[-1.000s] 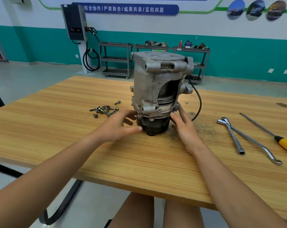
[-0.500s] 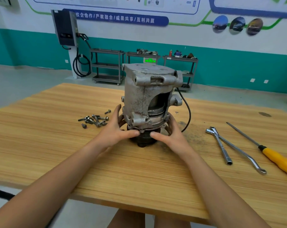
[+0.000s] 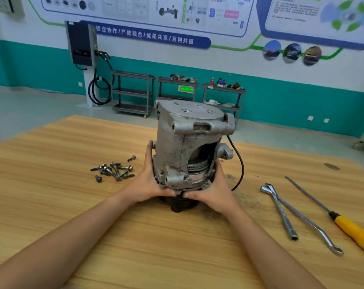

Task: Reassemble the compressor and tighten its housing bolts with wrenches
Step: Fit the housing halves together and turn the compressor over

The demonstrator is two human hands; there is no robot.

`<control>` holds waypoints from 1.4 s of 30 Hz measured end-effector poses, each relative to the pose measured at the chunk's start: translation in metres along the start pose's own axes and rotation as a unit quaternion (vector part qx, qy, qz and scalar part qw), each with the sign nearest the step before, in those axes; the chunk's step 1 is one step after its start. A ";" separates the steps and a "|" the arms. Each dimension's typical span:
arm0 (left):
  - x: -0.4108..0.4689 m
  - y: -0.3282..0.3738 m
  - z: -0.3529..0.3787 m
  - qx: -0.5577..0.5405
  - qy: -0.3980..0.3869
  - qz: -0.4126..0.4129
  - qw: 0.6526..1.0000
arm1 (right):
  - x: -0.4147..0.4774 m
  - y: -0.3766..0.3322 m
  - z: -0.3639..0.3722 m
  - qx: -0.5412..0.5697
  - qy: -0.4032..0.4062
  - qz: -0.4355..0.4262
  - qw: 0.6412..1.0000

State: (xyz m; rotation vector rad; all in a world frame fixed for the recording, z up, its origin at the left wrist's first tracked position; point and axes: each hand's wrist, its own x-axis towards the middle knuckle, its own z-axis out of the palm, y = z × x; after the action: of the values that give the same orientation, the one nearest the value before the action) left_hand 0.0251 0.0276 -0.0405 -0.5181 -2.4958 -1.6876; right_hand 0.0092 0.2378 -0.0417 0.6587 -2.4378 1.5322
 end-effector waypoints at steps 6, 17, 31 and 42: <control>0.011 0.001 -0.035 0.110 0.033 0.092 0.989 | 0.004 -0.010 -0.011 -0.050 -0.016 -0.017 0.998; 0.020 -0.006 -0.030 0.237 0.094 0.218 0.942 | 0.012 -0.006 -0.014 -0.065 -0.050 -0.062 0.995; -0.008 0.014 0.001 0.246 0.184 0.208 0.929 | 0.011 -0.010 -0.038 -0.088 -0.103 -0.076 0.988; -0.036 0.043 0.015 0.308 0.152 0.100 0.934 | -0.005 -0.015 -0.054 -0.146 -0.118 -0.045 0.981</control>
State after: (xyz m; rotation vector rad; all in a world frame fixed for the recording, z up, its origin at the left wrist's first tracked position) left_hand 0.0742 0.0479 -0.0172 -0.3850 -2.4476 -0.7682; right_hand 0.0168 0.2812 -0.0073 0.9212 -2.6868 1.0847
